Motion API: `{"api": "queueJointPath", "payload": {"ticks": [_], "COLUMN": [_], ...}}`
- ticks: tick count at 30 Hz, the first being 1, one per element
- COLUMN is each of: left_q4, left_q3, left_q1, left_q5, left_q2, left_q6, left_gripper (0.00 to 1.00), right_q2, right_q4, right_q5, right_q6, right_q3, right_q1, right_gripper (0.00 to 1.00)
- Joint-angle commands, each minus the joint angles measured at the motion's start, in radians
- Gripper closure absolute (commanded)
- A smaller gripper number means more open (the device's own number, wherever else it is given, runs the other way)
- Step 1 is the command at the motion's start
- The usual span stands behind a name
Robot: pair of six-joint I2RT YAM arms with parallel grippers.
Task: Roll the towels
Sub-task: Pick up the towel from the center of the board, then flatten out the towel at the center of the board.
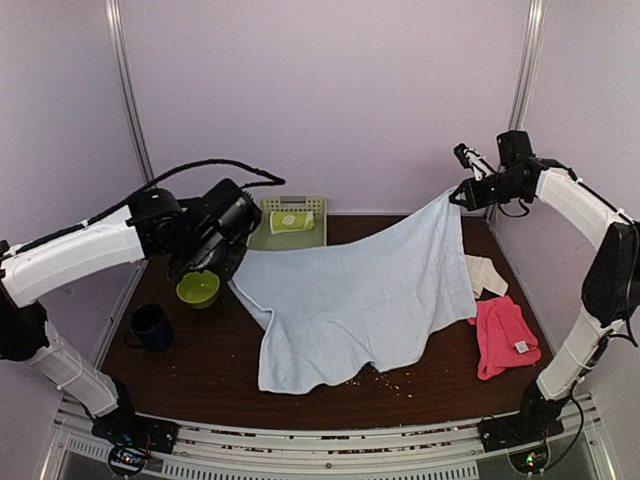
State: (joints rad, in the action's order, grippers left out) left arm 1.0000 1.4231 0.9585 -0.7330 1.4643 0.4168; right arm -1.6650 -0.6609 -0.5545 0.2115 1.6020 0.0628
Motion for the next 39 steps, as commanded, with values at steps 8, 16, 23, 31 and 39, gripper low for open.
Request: {"api": "queueJointPath", "payload": {"ticks": [8,16,23,31,39], "left_q4": [-0.03,-0.031,-0.038,-0.003,-0.214], "left_q3": [0.18,0.15,0.106,-0.082,-0.266], "left_q1": [-0.01,-0.009,-0.009,-0.01,-0.171], "left_q5": [-0.179,-0.062,0.164,0.115,0.134], "left_q2": [-0.233,-0.413,-0.595,-0.511,-0.174], "left_q6": [-0.175,-0.157,-0.096,0.05,0.032], "left_gripper": [1.0,1.0,1.0,1.0,1.0], "right_q2": [0.226,0.519,0.781,0.741,0.287], "right_q4": [-0.002,0.053,-0.127,0.02,0.012], "right_q5": [-0.047,-0.196,-0.524,-0.408,-0.232], "right_q6": [-0.149,-0.14,0.003,-0.092,0.049], "right_q3": [0.178,-0.06,-0.224,-0.457,-0.502], "right_q1": [-0.026,-0.025,-0.063,-0.075,-0.07], "right_gripper": [1.0,1.0,1.0,1.0,1.0]}}
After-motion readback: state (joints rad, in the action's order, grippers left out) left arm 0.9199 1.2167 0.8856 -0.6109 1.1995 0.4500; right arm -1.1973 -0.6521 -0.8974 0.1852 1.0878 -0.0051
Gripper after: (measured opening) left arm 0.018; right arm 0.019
